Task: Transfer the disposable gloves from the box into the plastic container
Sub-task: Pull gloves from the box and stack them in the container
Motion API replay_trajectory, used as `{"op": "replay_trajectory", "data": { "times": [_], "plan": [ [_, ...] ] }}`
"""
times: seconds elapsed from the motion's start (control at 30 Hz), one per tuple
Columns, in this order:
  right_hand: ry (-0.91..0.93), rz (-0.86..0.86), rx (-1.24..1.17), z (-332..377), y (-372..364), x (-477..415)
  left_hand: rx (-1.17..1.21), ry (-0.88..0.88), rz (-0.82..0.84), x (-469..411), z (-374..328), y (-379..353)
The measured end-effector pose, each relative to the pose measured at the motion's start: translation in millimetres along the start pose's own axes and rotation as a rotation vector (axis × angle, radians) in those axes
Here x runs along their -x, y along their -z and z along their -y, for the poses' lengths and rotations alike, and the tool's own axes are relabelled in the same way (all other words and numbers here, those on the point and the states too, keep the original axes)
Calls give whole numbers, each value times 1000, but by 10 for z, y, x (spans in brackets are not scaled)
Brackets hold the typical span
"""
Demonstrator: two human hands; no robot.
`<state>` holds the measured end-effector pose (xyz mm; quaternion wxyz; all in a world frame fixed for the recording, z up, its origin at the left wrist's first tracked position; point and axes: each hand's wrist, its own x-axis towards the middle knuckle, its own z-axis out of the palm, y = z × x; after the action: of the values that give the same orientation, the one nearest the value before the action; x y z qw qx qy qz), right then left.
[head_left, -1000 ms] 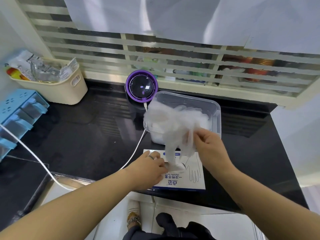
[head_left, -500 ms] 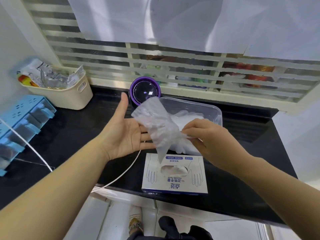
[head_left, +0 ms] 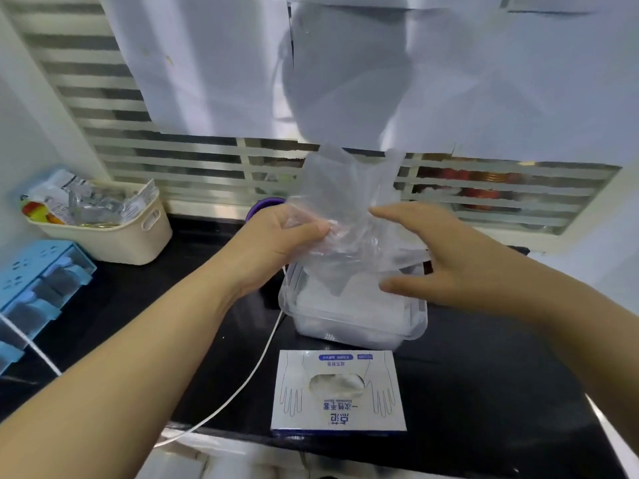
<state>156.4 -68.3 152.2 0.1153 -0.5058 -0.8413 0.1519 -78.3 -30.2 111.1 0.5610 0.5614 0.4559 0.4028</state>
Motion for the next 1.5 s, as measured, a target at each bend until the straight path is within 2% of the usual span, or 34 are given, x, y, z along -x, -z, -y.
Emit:
{"op": "replay_trajectory", "data": {
  "times": [0.07,0.17,0.27,0.33,0.43,0.6,0.7,0.77,0.87,0.93,1.0,1.03,1.07,1.1,1.13,1.2,1.27,1.33,1.43,1.47,1.5],
  "plan": [
    [-39,-141,-137,35,56,-94,-42,11,41,-66,14,-28],
    [-85,-230,-130,-14,-11,-340,-61,36,90,-178,64,-65],
    [-56,-205,-75,-163,-166,-573,-31,78,86,-279,140,-109],
    [-31,-207,-143,-257,-285,-687,8,130,62,-325,190,-155],
    [-103,-202,-318,-419,-414,-763,79,190,82,-412,355,-152],
    [-186,-116,-392,-664,-524,-754,155,243,39,-575,535,-214],
    [-236,-144,-417,-772,-518,-725,125,263,20,-651,600,-222],
    [-289,-222,-469,-844,-465,-684,28,267,28,-691,644,-218],
    [-449,-430,-658,-937,-260,-622,-108,283,-56,-748,729,-216],
    [-505,-586,-665,-999,-70,-601,-185,306,-94,-788,783,-218],
    [-504,-632,-670,-970,106,-580,-284,319,-105,-822,841,-213],
    [-474,-581,-754,-927,150,-574,-352,320,-111,-838,878,-212],
    [-441,-459,-890,-853,156,-572,-416,323,-112,-849,919,-211],
    [-425,-290,-976,-791,111,-582,-468,325,-116,-860,957,-216],
    [-422,-108,-931,-729,15,-605,-523,325,-120,-858,984,-224],
    [-396,189,-506,-668,-287,-699,-606,324,-126,-864,1043,-237],
    [-346,413,-123,-605,-673,-791,-633,313,-132,-871,1100,-239],
    [-329,526,97,-571,-1028,-838,-649,285,-157,-859,1129,-234],
    [-296,522,222,-613,-1395,-877,-653,210,-168,-790,1130,-196],
    [-293,504,240,-642,-1462,-905,-740,132,-195,-755,1120,-175],
    [-289,493,259,-666,-1511,-936,-927,-1,-239,-738,1122,-153]
  ]
}}
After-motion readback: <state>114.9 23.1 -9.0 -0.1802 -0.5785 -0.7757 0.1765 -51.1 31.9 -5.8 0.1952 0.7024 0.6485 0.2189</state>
